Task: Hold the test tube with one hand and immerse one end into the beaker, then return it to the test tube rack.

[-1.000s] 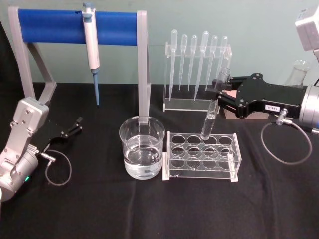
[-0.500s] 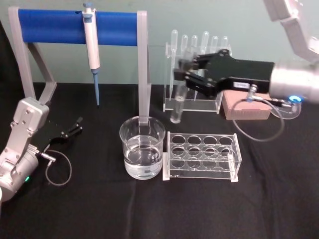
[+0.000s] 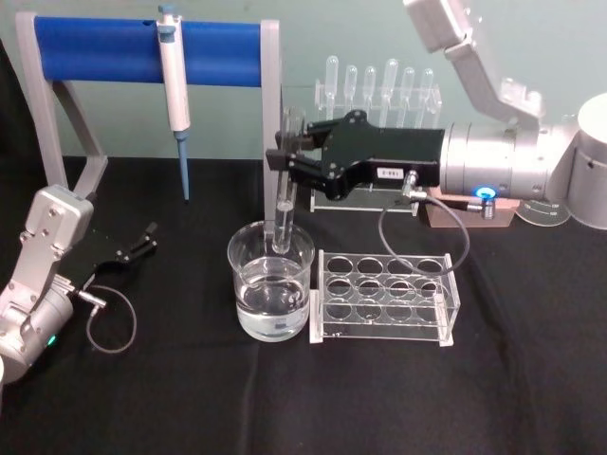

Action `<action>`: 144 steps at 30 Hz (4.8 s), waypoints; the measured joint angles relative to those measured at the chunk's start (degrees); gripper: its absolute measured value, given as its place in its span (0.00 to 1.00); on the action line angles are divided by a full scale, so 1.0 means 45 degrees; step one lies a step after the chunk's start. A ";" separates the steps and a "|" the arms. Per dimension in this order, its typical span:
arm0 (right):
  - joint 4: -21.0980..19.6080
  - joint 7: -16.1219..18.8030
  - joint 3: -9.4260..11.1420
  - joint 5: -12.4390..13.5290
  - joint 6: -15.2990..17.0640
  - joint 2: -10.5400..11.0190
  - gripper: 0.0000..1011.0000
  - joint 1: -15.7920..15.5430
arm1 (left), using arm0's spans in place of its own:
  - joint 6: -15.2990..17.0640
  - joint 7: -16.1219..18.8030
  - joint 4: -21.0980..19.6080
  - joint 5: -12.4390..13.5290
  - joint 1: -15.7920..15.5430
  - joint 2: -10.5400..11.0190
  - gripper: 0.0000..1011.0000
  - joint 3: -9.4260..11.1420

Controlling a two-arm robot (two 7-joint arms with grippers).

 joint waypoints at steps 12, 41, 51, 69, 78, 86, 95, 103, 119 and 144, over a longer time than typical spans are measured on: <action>0.0701 -0.0003 -0.0761 -0.0333 -0.0517 -0.0197 0.22 -0.0145 | 0.0000 0.0000 0.0000 0.0000 -0.0001 0.0000 0.99 0.0000; 0.2053 -0.0149 -0.0760 -0.1744 -0.2063 -0.1019 0.22 -0.1085 | 0.0000 0.0000 0.0000 0.0000 0.0000 0.0000 0.99 0.0000; 0.2188 -0.0114 -0.0644 -0.2051 -0.2126 -0.1230 0.22 -0.1201 | 0.0000 0.0000 0.0000 0.0000 0.0000 0.0000 0.99 0.0000; 0.2185 -0.0024 -0.0620 -0.2173 -0.2120 -0.1271 0.22 -0.1232 | 0.0000 0.0000 0.0000 0.0000 0.0000 0.0000 0.99 0.0000; 0.2181 -0.0030 -0.0620 -0.2154 -0.2111 -0.1262 0.22 -0.1224 | 0.0000 0.0000 0.0000 0.0000 0.0000 0.0000 0.99 0.0000; 0.2182 -0.0031 -0.0620 -0.2142 -0.2111 -0.1257 0.22 -0.1219 | 0.0000 0.0000 0.0000 0.0000 0.0000 0.0000 0.99 0.0000; 0.2181 -0.0031 -0.0620 -0.2130 -0.2112 -0.1258 0.22 -0.1219 | 0.0000 0.0000 0.0000 0.0000 0.0000 0.0000 0.99 0.0000; 0.2181 -0.0031 -0.0620 -0.2130 -0.2112 -0.1257 0.22 -0.1219 | 0.0000 0.0000 0.0000 0.0000 0.0001 0.0000 0.99 0.0000; 0.2181 -0.0039 -0.0620 -0.2132 -0.2112 -0.1257 0.22 -0.1220 | 0.0000 0.0000 0.0000 0.0000 0.0000 0.0000 0.99 0.0000; 0.2181 -0.0039 -0.0621 -0.2132 -0.2113 -0.1258 0.22 -0.1220 | 0.0000 0.0000 0.0000 0.0000 0.0000 0.0000 0.99 0.0000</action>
